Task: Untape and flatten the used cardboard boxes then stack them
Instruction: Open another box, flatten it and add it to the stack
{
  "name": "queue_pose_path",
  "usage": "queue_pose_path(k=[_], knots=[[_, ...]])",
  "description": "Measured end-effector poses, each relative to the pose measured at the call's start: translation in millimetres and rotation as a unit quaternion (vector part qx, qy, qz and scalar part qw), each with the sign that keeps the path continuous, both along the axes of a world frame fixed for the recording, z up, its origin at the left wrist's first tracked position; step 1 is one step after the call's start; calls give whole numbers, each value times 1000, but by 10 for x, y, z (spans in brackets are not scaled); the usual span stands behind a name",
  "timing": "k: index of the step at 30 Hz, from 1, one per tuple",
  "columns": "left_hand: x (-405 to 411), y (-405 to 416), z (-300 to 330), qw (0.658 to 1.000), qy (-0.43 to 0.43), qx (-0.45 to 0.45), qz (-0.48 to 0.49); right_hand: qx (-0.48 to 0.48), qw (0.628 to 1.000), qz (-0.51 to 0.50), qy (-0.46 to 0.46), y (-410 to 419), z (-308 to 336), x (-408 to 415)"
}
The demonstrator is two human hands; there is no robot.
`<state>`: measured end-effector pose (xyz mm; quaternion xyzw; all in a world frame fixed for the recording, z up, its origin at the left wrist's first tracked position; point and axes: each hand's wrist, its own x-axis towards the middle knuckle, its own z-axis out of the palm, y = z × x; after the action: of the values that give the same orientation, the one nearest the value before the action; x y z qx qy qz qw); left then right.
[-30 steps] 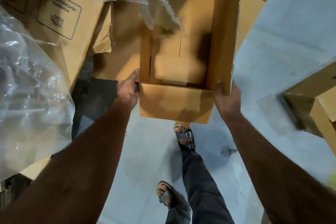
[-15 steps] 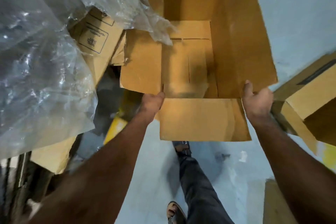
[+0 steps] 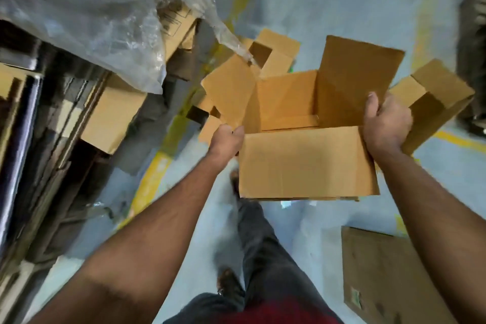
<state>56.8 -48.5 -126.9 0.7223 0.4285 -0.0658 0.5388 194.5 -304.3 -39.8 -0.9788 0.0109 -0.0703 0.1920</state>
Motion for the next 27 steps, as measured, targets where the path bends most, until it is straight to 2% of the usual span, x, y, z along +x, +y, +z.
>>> queue_pose_path(k=[3,7,12,15,20,27], knots=[[-393,-217,273,1000,-9,8,-17,7,999,7,-33,-249,339,-417],[-766,-403,735,999,-21,28,-13,17,993,72,-91,-475,674,-762],[-965,-457,1614,993,-52,108,22,38,978,134,-158,-480,1184,-813],[-949,-489,2101,981,-111,148,60,71,963,155,-210,-440,1618,-769],[-945,-640,2935,940,-221,218,141,110,916,214,-321,-454,2230,-569],[-1369,-582,3820,872,-303,337,184,169,838,291,-429,-194,2967,-503]])
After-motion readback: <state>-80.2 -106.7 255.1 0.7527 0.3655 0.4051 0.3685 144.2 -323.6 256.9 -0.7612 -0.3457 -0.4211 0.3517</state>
